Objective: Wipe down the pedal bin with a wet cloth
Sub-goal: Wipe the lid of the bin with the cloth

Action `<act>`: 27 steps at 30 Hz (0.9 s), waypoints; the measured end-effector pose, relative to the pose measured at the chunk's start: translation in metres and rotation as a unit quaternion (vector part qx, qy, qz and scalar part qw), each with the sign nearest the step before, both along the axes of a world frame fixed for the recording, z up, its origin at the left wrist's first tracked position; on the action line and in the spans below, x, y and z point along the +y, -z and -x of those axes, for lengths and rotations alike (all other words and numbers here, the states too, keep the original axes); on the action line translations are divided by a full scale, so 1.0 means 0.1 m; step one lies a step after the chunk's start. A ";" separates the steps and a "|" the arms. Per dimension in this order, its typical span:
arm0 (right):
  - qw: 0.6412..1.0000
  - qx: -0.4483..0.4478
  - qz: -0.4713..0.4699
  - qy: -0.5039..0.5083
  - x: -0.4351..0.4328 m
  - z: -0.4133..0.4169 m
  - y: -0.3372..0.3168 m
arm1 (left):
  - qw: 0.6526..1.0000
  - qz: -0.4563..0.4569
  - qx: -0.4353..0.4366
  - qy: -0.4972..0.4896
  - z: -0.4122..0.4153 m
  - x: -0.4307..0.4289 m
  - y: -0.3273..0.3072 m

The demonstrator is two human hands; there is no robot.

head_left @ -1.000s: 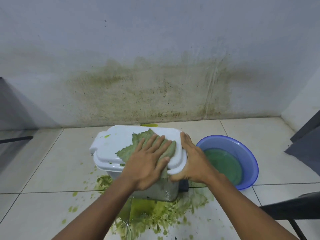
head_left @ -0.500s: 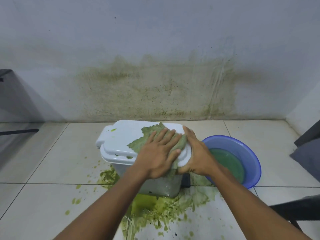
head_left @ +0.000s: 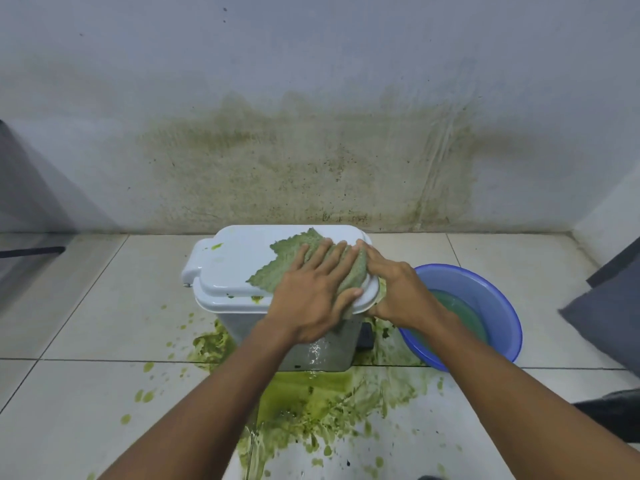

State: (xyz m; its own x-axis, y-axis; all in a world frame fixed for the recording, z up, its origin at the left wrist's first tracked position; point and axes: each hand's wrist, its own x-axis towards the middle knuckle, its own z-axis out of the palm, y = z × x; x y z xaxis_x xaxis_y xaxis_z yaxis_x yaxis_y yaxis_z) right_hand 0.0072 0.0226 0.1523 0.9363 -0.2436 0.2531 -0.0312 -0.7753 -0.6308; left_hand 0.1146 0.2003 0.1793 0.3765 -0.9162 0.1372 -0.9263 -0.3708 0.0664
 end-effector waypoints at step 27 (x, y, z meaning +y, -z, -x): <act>0.997 -0.020 -0.060 0.033 0.10 0.04 0.01 | 1.000 -0.014 0.019 0.006 -0.12 -0.03 -0.02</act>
State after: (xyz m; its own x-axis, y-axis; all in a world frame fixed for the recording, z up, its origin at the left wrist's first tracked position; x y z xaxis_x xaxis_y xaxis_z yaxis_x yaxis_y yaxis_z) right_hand 0.0031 0.0326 0.1513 0.9069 -0.3348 0.2559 -0.0518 -0.6912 -0.7208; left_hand 0.1268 0.1971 0.1815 0.3691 -0.9242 0.0980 -0.9281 -0.3609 0.0916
